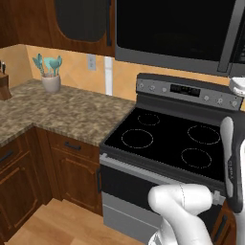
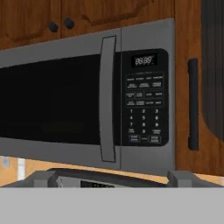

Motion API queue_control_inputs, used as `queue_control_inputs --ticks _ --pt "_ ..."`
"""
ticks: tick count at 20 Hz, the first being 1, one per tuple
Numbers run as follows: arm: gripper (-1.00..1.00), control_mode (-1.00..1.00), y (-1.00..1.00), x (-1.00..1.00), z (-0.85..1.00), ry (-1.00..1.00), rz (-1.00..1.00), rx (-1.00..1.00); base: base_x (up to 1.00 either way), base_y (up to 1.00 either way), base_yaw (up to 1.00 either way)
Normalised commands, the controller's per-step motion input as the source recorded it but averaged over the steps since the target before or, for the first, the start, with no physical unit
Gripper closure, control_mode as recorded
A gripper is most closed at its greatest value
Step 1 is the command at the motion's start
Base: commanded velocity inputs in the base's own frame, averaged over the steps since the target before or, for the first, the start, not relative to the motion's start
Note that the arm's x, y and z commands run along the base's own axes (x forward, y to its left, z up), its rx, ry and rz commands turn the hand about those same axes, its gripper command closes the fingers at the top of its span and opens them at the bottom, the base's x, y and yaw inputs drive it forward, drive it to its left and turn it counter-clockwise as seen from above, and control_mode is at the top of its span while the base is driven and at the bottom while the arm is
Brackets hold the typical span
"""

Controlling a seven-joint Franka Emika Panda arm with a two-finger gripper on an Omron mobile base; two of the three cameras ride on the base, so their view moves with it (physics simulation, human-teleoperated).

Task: Pick the broccoli from the sink and place it in the bowl. Then pick the bowl and place it in the microwave. Then close the microwave door and press the start button.

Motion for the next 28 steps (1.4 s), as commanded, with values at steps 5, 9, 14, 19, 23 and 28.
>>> queue_control_inputs --ticks 5,9,14,19,23,28 --pt "-1.0 -1.0 -0.39 0.38 -0.09 0.01 -0.08 -0.03 0.0 0.0 0.0" --pt "-1.0 -1.0 -0.46 0.48 -0.01 -0.01 0.0 0.0 0.0 0.0 0.0" --pt "-1.0 -1.0 -0.38 0.55 -0.05 -0.02 0.0 0.0 0.0 0.0 0.0" --pt "-1.0 -1.0 -0.31 0.55 -0.14 0.0 0.0 0.0 0.0 0.0 0.0" --pt "1.0 -1.0 -0.23 0.56 -0.13 -0.01 0.0 0.0 0.0 0.0 0.0" --pt "1.0 -1.0 -0.35 0.45 -0.01 -0.07 0.0 0.0 0.0 0.0 0.0"
